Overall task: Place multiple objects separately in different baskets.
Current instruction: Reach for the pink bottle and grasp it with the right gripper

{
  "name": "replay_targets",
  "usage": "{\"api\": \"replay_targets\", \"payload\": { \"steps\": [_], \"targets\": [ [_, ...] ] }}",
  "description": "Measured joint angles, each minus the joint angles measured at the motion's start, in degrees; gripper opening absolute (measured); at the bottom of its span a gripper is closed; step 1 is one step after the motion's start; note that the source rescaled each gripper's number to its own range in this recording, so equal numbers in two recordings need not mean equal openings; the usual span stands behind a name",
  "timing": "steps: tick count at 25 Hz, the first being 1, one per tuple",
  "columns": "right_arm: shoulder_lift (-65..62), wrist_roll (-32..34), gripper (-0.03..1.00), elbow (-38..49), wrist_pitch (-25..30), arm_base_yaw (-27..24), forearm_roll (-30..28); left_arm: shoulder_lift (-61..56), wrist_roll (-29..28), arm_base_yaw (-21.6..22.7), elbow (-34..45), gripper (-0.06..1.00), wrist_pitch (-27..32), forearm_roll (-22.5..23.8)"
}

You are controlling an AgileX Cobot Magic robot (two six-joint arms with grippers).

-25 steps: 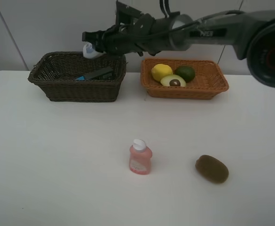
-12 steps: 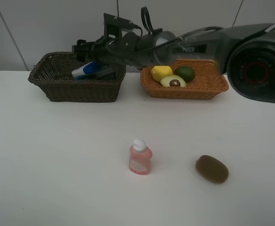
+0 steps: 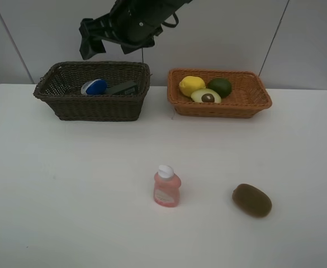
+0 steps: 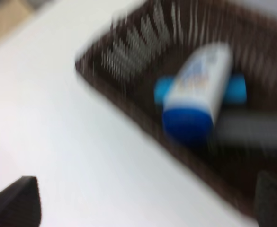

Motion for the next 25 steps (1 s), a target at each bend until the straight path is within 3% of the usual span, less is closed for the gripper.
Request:
{"api": "replay_targets", "payload": {
  "steps": [3,5,10,14,20,25],
  "targets": [
    [-4.37,3.55,0.99,-0.26,18.06,-1.2,-6.85,0.0,0.0,0.0,0.0,0.99,0.0,0.0],
    [-6.14,5.33,0.99,-0.02,22.54,-1.25,-11.43,0.0,0.0,0.0,0.0,0.99,0.0,0.0],
    [-10.87,7.15,0.99,4.27,23.86,-1.25,-13.82,0.0,0.0,0.0,0.0,0.99,0.0,0.0],
    [-17.58,6.9,0.99,15.95,23.91,-1.19,-13.82,0.0,0.02,0.0,0.0,0.99,0.0,0.0],
    [-21.62,-1.32,0.99,34.28,24.46,-1.19,-11.36,0.0,0.02,0.0,0.0,0.99,0.0,0.0],
    [-21.62,-5.38,0.99,39.9,22.04,-0.35,-9.23,0.0,0.02,0.0,0.0,0.99,0.0,0.0]
  ]
}}
